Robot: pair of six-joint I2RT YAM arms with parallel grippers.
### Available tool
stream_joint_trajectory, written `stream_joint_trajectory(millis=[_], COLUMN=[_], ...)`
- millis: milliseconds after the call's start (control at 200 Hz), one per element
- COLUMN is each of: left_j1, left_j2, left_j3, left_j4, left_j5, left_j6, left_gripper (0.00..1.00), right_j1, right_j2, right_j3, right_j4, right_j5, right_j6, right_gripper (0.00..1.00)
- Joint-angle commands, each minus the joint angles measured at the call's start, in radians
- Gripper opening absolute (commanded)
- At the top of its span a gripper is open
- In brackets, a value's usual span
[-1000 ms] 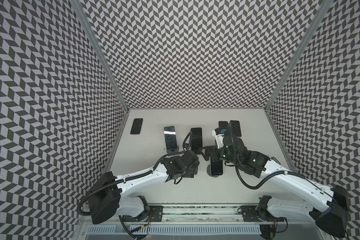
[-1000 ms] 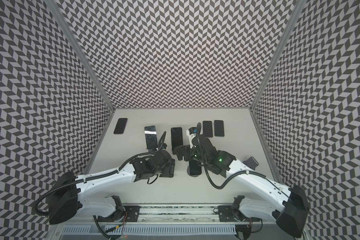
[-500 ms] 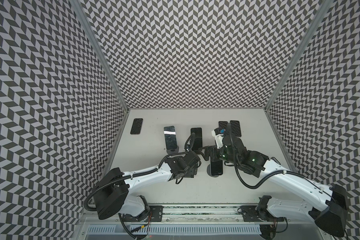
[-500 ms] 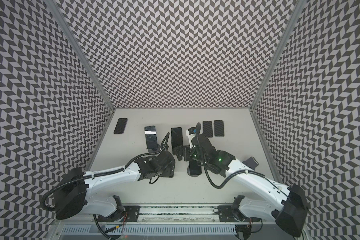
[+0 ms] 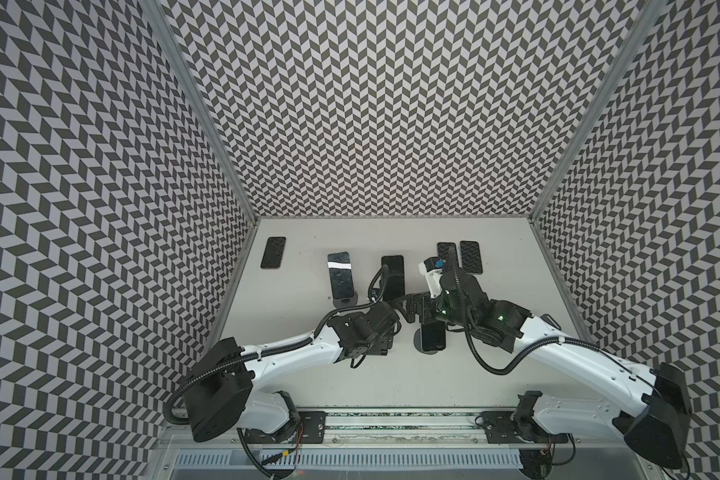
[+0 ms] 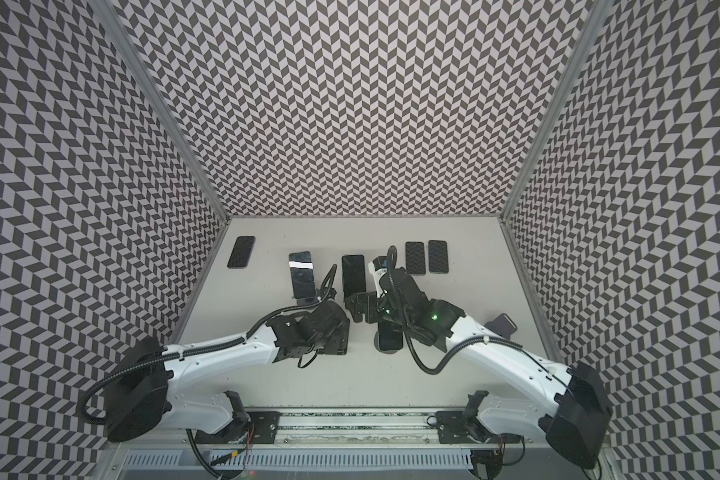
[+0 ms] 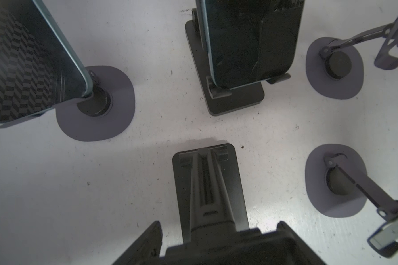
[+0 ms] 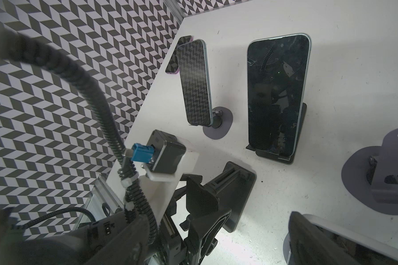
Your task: Remove the phone from the phone stand
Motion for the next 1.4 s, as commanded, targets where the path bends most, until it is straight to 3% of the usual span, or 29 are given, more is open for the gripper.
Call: stream_joint_trajectory(millis=[0,816,1397], left_j1=[-0.006,0.005,0.107], left_j2=[-0.03,-0.055,-0.205], left_j3=[-0.019,-0.054,-0.145], left_j4=[0.018,0.04,0.009], left_j5=[-0.007,0.006,0.027], left_j6=[-0.019,0.014,0.025], left_gripper=[0.76,0.67,0.63], right_j1=[-0.003,-0.003,-0.004], right_j2=[0.006,0.012,0.05], right_j3=[0.009,0.007,0.028], right_j4=[0.058,0.068,0.077], right_j5=[-0.01,-0.017,-0.063], right_j6=[0.004,0.002,-0.005], right_gripper=[0.93,0.93,0.93])
